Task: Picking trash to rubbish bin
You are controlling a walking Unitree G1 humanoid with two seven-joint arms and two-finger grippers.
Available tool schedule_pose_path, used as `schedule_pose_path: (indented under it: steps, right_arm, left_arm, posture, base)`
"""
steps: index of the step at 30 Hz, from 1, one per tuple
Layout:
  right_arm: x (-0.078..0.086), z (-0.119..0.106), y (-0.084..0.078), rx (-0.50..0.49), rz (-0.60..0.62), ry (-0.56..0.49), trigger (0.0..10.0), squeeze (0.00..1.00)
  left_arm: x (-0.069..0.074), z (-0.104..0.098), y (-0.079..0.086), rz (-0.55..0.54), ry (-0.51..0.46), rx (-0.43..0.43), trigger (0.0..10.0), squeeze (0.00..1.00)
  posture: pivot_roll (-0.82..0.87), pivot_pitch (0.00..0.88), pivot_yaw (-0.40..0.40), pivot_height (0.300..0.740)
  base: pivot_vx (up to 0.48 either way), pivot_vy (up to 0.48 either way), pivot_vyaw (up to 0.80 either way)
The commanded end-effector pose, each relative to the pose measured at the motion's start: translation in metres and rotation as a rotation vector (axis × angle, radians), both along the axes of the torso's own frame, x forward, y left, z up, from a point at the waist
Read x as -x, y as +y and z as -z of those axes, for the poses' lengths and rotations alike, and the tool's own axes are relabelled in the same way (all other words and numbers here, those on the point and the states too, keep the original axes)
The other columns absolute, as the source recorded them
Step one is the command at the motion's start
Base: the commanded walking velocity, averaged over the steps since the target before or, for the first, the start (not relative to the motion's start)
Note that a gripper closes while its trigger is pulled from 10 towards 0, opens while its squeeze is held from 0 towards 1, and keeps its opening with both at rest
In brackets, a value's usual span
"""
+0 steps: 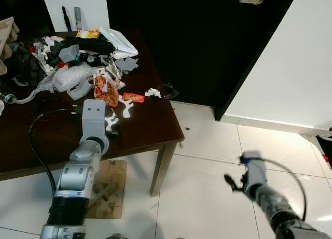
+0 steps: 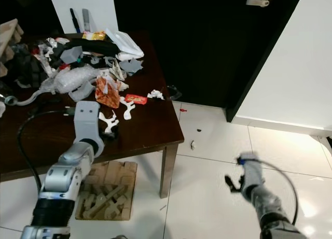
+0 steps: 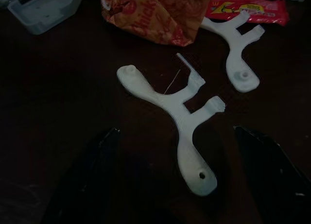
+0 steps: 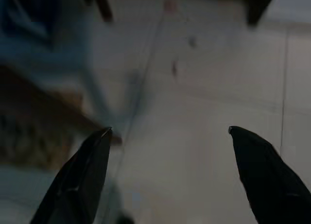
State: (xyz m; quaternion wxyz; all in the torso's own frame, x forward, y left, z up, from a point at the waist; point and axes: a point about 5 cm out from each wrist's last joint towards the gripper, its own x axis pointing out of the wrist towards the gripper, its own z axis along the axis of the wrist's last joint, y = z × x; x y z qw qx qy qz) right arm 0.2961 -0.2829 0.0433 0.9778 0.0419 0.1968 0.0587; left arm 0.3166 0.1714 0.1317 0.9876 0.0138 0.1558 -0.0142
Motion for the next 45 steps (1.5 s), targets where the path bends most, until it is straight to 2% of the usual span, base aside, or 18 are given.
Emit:
schedule_pose_path:
  steps: [1,3,4,5,7,9,12,20,26,32,38,45]
  right_arm:
    - [-0.002,-0.009,-0.004,-0.074,-0.024,-0.061,10.0,0.00]
    - [-0.011,-0.035,-0.003,-0.239,-0.149,-0.197,10.0,0.00]
    - [-0.013,-0.047,0.001,-0.305,-0.265,-0.255,10.0,0.00]
    - [-0.013,-0.047,0.001,-0.305,-0.265,-0.255,10.0,0.00]
    - [-0.009,-0.060,0.013,-0.372,-0.489,-0.303,10.0,0.00]
    - [-0.009,-0.060,0.013,-0.372,-0.489,-0.303,10.0,0.00]
    - [-0.002,-0.060,0.035,-0.360,-0.732,-0.248,10.0,0.00]
    - [-0.001,-0.060,0.047,-0.342,-0.848,-0.218,10.0,0.00]
    - [0.004,-0.079,0.058,-0.370,-0.965,-0.264,10.0,0.00]
    - [0.007,-0.085,0.067,-0.373,-1.027,-0.277,10.0,0.00]
    - [0.010,-0.089,0.073,-0.367,-1.055,-0.281,10.0,0.00]
    - [0.013,-0.085,0.080,-0.365,-1.067,-0.252,10.0,0.00]
  left_arm:
    - [-0.001,0.001,0.003,-0.002,0.004,-0.023,10.0,0.00]
    - [0.000,0.001,0.004,-0.005,0.002,-0.022,10.0,0.00]
    - [0.000,0.001,0.005,-0.007,0.002,-0.022,10.0,0.00]
    - [0.000,0.001,0.005,-0.007,0.002,-0.022,10.0,0.00]
    - [-0.001,0.001,0.005,-0.009,0.001,-0.021,10.0,0.00]
    - [-0.001,0.001,0.005,-0.009,0.001,-0.021,10.0,0.00]
    - [-0.001,0.001,0.006,-0.011,0.003,-0.021,10.0,0.00]
    - [0.000,0.005,0.004,0.006,0.023,-0.008,10.0,0.00]
    - [-0.002,0.003,-0.011,0.123,-0.028,0.091,10.0,0.00]
    - [-0.001,0.011,-0.014,0.155,-0.028,0.119,10.0,0.00]
    - [0.000,0.023,-0.013,0.144,0.001,0.161,10.0,0.00]
    - [0.001,0.040,-0.003,0.084,0.076,0.143,10.0,0.00]
  posture:
    - [0.16,0.142,-0.046,0.740]
    - [0.16,0.143,-0.050,0.740]
    - [0.16,0.143,-0.050,0.740]
    - [0.16,0.143,-0.050,0.740]
    - [0.16,0.146,-0.052,0.740]
    - [0.16,0.146,-0.052,0.740]
    - [0.16,0.148,-0.052,0.740]
    - [0.16,0.148,-0.051,0.740]
    - [0.16,0.154,-0.054,0.740]
    - [0.15,0.158,-0.055,0.740]
    - [0.14,0.162,-0.057,0.740]
    - [0.14,0.167,-0.065,0.740]
  base:
    - [0.000,0.000,0.00]
    - [0.000,0.000,0.00]
    - [0.000,0.000,0.00]
    - [0.000,0.000,0.00]
    - [0.000,0.000,0.00]
    - [0.000,0.000,0.00]
    - [0.000,0.000,0.00]
    - [0.000,0.000,0.00]
    - [0.000,0.000,0.00]
    - [0.000,0.000,0.00]
    - [0.000,0.000,0.00]
    - [0.000,0.000,0.00]
